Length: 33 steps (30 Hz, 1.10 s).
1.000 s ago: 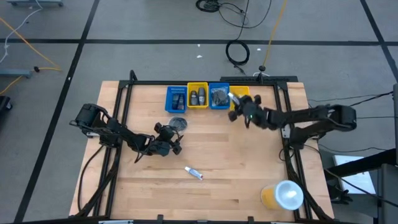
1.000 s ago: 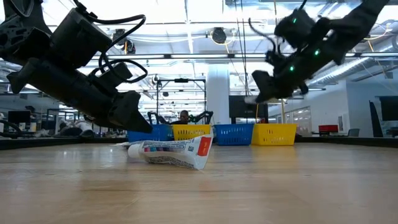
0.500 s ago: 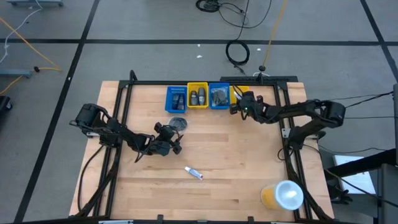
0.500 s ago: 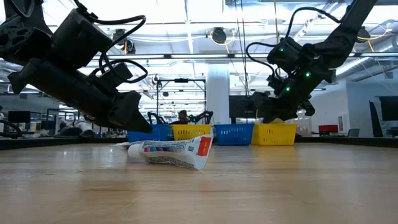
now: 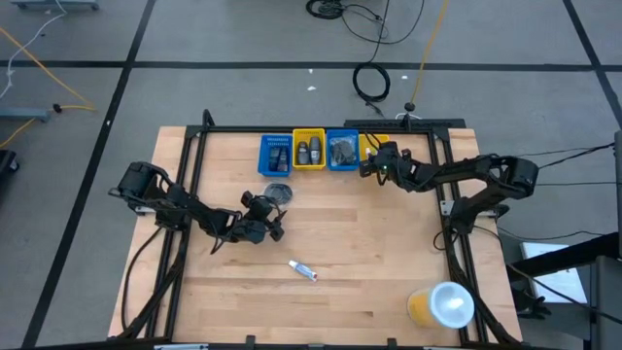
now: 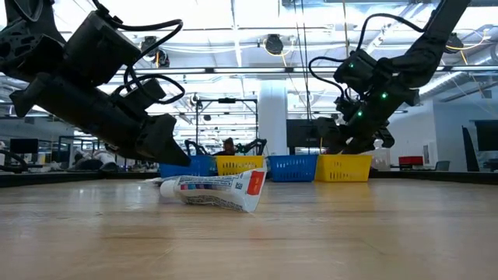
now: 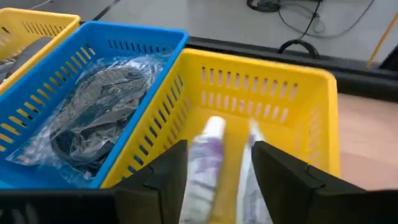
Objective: Pick & Place Travel size toiletries
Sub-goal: Put the black hairbrush into the right blue bin
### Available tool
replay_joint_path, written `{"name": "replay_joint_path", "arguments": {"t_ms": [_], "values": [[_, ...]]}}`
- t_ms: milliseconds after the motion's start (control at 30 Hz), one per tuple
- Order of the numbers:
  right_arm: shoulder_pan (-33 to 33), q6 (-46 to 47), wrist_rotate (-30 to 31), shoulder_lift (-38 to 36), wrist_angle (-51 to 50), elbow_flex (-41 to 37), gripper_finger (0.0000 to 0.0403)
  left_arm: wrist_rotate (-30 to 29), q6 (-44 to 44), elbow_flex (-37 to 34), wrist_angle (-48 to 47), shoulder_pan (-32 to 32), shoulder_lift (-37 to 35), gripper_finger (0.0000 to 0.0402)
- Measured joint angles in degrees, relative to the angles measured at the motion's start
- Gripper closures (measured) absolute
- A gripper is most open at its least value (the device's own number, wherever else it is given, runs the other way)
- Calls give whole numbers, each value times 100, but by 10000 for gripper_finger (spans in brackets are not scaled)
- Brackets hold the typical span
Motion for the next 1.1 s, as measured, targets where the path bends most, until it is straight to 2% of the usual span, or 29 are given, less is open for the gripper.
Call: {"name": "replay_joint_path", "arguments": {"t_ms": [133,233,333,533,667,800,933,1100], "values": [[106,-562,-47,-114,437,0,226,2,-1,-1,2,0,0,117],[454,-1107,-412,-334,931,0,230,3,-7,-2,1,-12,0,117],[1015,-1508,-732,-542,1196,0,237,4,-1,0,2,-43,0,117],[2506,-1896,-747,-494,1333,0,249,-2,50,-2,132,-129,0,117],[3514,-2199,-477,59,1794,-4,258,2,275,-2,291,-178,2,117],[4201,-2229,126,971,2934,0,266,5,404,0,390,-203,2,117],[4504,-2224,672,1925,4160,-4,272,123,851,-1,519,-136,2,117],[4555,-1535,942,2971,5183,-2,273,874,1409,0,247,92,-45,117]]}}
